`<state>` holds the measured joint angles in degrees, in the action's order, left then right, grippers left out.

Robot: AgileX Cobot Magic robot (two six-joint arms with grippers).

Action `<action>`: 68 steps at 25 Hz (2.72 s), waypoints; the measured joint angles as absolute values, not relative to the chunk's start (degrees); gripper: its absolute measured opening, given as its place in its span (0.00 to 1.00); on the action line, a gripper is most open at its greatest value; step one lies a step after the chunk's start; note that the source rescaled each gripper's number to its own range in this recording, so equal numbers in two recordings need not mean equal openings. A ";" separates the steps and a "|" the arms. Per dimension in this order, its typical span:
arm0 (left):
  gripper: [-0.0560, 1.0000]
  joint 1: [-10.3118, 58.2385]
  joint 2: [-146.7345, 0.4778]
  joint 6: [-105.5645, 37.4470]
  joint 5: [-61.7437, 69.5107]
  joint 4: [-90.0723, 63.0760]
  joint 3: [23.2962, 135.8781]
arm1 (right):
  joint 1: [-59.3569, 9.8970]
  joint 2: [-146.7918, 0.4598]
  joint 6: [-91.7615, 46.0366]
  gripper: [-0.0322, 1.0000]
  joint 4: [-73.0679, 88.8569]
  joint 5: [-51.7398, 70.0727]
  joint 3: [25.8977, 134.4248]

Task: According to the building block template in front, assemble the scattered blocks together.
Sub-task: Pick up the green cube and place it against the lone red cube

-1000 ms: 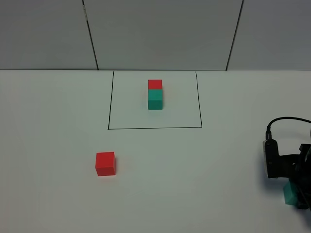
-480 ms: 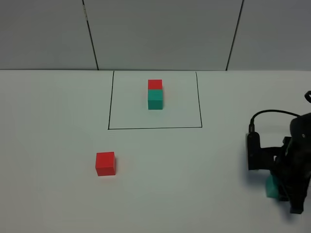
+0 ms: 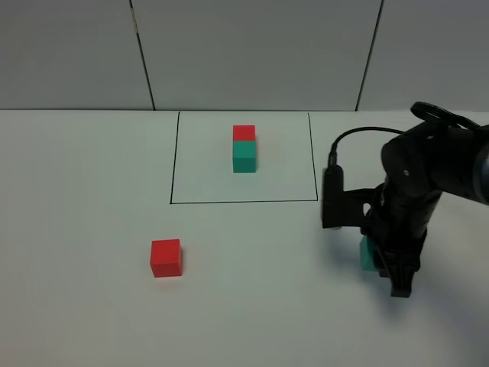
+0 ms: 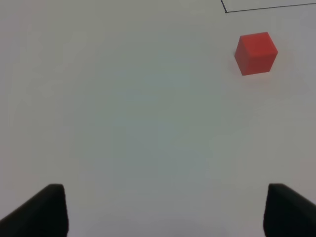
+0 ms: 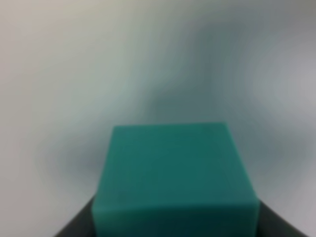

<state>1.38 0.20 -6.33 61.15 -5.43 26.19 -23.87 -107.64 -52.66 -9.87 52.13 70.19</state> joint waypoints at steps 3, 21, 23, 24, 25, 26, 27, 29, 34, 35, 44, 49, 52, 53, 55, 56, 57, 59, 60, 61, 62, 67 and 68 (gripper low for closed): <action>0.79 1.38 0.20 -6.33 61.15 -5.43 26.19 | -26.33 -110.75 -52.39 0.03 -9.28 54.02 73.75; 0.79 1.38 0.20 -6.33 61.15 -5.43 26.19 | -34.60 -127.50 -51.78 0.03 -5.03 60.90 94.76; 0.79 1.38 0.20 -6.33 61.15 -5.43 26.19 | -35.22 -128.69 -51.78 0.03 -4.76 61.58 96.46; 0.79 1.38 0.20 -6.33 61.15 -5.43 26.19 | -35.55 -129.13 -51.74 0.03 -4.58 61.79 97.55; 0.79 1.38 0.20 -6.33 61.15 -5.43 26.19 | -36.01 -129.56 -51.51 0.03 -4.32 61.91 98.39; 0.79 1.38 0.20 -6.33 61.15 -5.43 26.19 | -36.41 -129.80 -51.21 0.03 -4.10 62.02 99.42; 0.79 1.38 0.20 -6.33 61.15 -5.43 26.19 | -36.85 -130.28 -50.79 0.03 -3.98 62.28 100.55; 0.79 1.38 0.20 -6.33 61.15 -5.43 26.19 | -37.74 -131.47 -50.05 0.03 -3.91 63.24 102.69; 0.79 1.38 0.20 -6.37 61.15 -5.43 26.19 | -38.87 -134.88 -46.57 0.03 -3.92 66.73 108.16; 0.79 1.38 0.20 -6.37 61.15 -5.43 26.19 | -38.87 -135.75 -45.94 0.03 -3.92 67.23 109.48; 0.79 1.38 0.20 -6.37 61.15 -5.43 26.19 | -39.58 -139.42 -41.59 0.03 -3.93 68.02 115.75; 0.79 1.38 0.20 -6.37 61.15 -5.43 26.19 | -41.06 -139.59 -40.42 0.03 -3.86 68.03 115.81; 0.79 1.38 0.20 -6.32 61.15 -5.43 26.19 | -41.97 -140.29 -39.85 0.03 -3.99 67.98 115.86; 0.79 1.38 0.20 -6.32 61.15 -5.43 26.19 | -42.22 -140.70 -39.72 0.03 -3.99 67.89 115.86; 0.79 1.38 0.20 -6.32 61.15 -5.43 26.19 | -42.37 -141.05 -39.65 0.03 -3.99 67.60 115.88; 0.79 1.38 0.20 -6.32 61.15 -5.43 26.19 | -42.42 -141.05 -39.61 0.03 -3.99 67.33 115.88; 0.79 1.38 0.20 -6.32 61.15 -5.43 26.19 | -42.42 -141.05 -39.61 0.03 -3.99 67.08 115.88; 0.79 1.38 0.20 -6.32 61.15 -5.43 26.19 | -42.47 -141.05 -39.59 0.03 -4.04 66.20 115.88; 0.79 1.38 0.20 -6.32 61.15 -5.43 26.19 | -42.52 -141.05 -39.59 0.03 -4.11 65.78 115.88; 0.79 1.38 0.20 -6.32 61.15 -5.43 26.19 | -42.73 -141.05 -39.59 0.03 -4.18 65.36 115.88; 0.79 1.38 0.20 -6.32 61.15 -5.43 26.19 | -42.88 -141.05 -39.59 0.03 -4.23 65.07 115.88; 0.79 1.38 0.20 -6.32 61.15 -5.43 26.19 | -43.19 -141.05 -39.59 0.03 -4.18 63.89 115.88; 0.79 1.38 0.20 -6.32 61.15 -5.43 26.19 | -43.27 -141.05 -39.80 0.03 -4.23 63.72 115.88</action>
